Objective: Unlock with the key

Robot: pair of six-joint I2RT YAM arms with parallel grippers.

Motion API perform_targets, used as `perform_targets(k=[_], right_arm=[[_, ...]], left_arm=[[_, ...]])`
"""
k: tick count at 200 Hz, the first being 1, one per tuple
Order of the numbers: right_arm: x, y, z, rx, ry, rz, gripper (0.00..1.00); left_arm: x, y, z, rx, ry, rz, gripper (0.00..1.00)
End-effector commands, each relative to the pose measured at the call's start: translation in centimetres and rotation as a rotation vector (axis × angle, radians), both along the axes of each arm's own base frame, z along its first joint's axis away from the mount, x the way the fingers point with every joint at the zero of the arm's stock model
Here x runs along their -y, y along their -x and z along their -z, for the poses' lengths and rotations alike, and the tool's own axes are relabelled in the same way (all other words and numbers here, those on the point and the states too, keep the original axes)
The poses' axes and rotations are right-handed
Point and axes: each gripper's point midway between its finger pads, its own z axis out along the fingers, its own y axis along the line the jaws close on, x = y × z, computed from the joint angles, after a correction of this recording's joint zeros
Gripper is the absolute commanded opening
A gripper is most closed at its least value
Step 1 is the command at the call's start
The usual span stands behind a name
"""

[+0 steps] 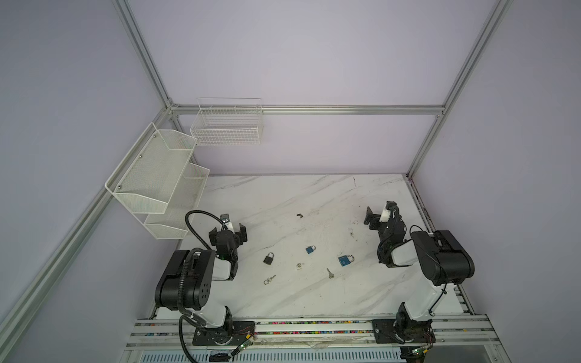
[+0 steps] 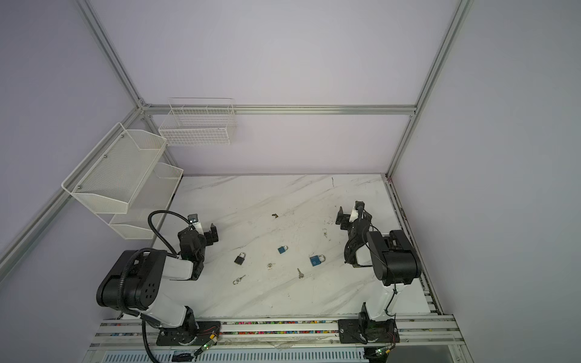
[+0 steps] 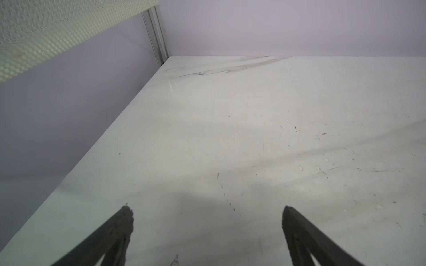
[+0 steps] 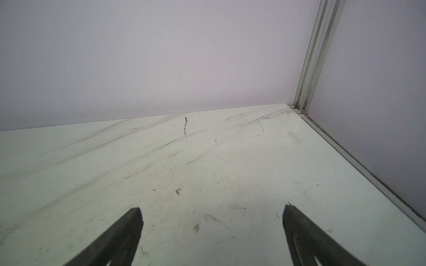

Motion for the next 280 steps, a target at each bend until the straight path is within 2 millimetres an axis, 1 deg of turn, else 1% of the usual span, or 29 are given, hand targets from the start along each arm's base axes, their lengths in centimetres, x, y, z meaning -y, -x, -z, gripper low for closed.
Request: perform_targets(k=[1,206,233,256,276,279,280], right_arm=[[0.1,-0.2,-1.6,0.058,0.019,0.007,0.98],[0.1,-0.1,-1.7,0.063,0.019,0.007,0.98],[-0.2,-0.1,-1.9,0.068,0.021,-0.011,0.97],[-0.6,0.2,-2.8,0.082,0.029,-0.037,0.97],[-0.3,0.6,-3.6,0.101,0.017,-0.017,0.98],[-0.3,0.7,-3.7,0.103,0.017,-0.017,0.97],[-0.3,0.7,-3.7,0.104,0.017,-0.018,0.98]], left_arm=[[-0.4,-1.2,-3.1,0.107,0.007,-0.02,1.0],[-0.4,-1.1,-3.1,0.11,0.007,-0.018,1.0],[0.0,-0.8,-3.8,0.129,0.006,0.007,1.0],[0.7,-0.6,-4.7,0.133,0.001,0.05,1.0],[0.7,-0.3,-5.7,0.147,-0.005,0.056,1.0],[0.8,-0.3,-5.5,0.141,-0.004,0.057,1.0],[0.8,-0.2,-6.1,0.155,-0.005,0.057,1.0]])
